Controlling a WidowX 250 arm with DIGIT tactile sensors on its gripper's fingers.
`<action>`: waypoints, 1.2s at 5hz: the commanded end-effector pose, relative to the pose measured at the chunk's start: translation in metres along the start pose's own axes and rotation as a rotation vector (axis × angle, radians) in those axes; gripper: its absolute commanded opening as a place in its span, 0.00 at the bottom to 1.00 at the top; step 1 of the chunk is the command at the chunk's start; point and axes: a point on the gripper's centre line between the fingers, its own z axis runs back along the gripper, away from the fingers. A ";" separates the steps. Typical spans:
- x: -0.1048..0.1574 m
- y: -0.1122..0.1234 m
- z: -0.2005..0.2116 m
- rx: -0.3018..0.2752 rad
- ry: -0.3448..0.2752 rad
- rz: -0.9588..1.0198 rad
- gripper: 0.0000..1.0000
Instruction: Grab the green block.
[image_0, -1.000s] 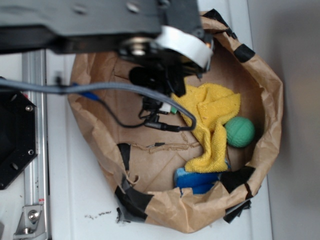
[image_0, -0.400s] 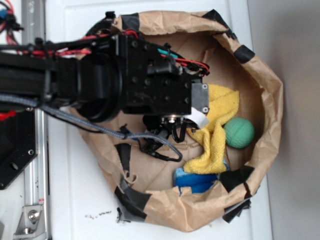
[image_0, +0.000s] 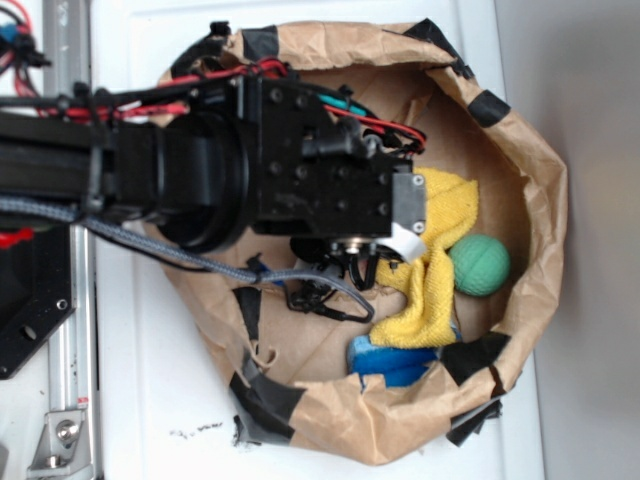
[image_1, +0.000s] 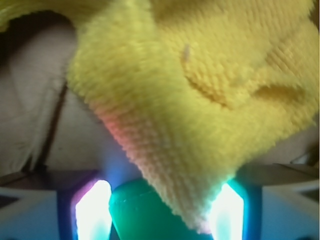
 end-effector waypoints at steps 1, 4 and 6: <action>0.003 0.013 0.118 0.023 -0.260 0.071 0.00; 0.002 -0.003 0.177 -0.012 -0.293 0.370 0.00; 0.003 0.000 0.169 0.005 -0.217 0.524 0.00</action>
